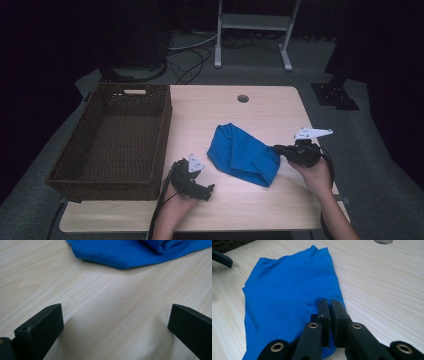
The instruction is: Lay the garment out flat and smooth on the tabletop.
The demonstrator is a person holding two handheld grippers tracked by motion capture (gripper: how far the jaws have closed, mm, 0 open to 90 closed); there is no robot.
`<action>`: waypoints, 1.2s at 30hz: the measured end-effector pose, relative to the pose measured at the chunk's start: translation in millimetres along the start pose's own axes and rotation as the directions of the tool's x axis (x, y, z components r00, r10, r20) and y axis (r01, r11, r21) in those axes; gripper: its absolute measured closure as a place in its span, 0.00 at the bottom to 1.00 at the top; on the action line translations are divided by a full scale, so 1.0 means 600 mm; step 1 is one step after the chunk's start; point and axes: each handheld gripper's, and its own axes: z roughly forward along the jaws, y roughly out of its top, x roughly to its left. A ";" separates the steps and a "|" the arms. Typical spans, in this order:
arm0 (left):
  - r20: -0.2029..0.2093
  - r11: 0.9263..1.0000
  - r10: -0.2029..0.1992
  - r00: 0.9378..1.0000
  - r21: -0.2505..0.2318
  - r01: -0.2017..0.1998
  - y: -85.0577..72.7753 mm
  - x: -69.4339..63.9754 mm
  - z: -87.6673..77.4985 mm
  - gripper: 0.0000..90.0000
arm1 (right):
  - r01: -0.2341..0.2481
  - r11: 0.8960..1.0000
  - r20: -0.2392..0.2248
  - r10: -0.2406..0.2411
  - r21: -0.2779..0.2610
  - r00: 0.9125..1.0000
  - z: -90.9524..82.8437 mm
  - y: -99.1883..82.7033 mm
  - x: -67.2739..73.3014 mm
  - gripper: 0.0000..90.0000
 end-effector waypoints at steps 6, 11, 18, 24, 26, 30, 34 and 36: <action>0.000 1.000 0.000 1.000 0.000 0.000 0.000 0.000 0.000 0.00 | -0.017 1.000 0.015 0.017 0.004 1.000 -0.012 -0.014 -0.009 0.96; 0.000 1.000 0.000 1.000 0.000 0.000 0.000 0.000 0.000 0.00 | -0.032 0.999 0.024 0.031 0.011 0.999 -0.018 -0.025 -0.015 0.95; 0.000 1.000 0.000 1.000 0.000 0.000 0.000 0.000 0.000 0.00 | -0.042 0.999 0.040 0.041 0.026 0.998 -0.029 -0.040 -0.022 0.95; 0.000 1.000 0.000 1.000 0.000 0.000 0.000 0.000 0.000 0.00 | -0.059 0.997 0.057 0.057 0.038 0.997 -0.039 -0.056 -0.030 0.95; 0.000 1.000 0.000 1.000 0.000 0.000 0.000 0.000 0.000 0.00 | -0.067 0.997 0.062 0.065 0.042 0.996 -0.042 -0.061 -0.033 0.95; 0.000 1.000 0.000 1.000 0.000 0.000 0.000 0.000 0.000 0.00 | -0.075 0.996 0.071 0.072 0.046 0.995 -0.047 -0.069 -0.036 0.95; 0.000 1.000 0.000 1.000 0.000 0.000 0.000 0.000 0.000 0.00 | -0.083 0.995 0.075 0.079 0.049 0.994 -0.051 -0.074 -0.036 0.95; 0.000 1.000 0.000 1.000 0.000 0.000 0.000 0.000 0.000 0.00 | -0.080 0.996 0.077 0.077 0.048 0.994 -0.053 -0.076 -0.037 0.92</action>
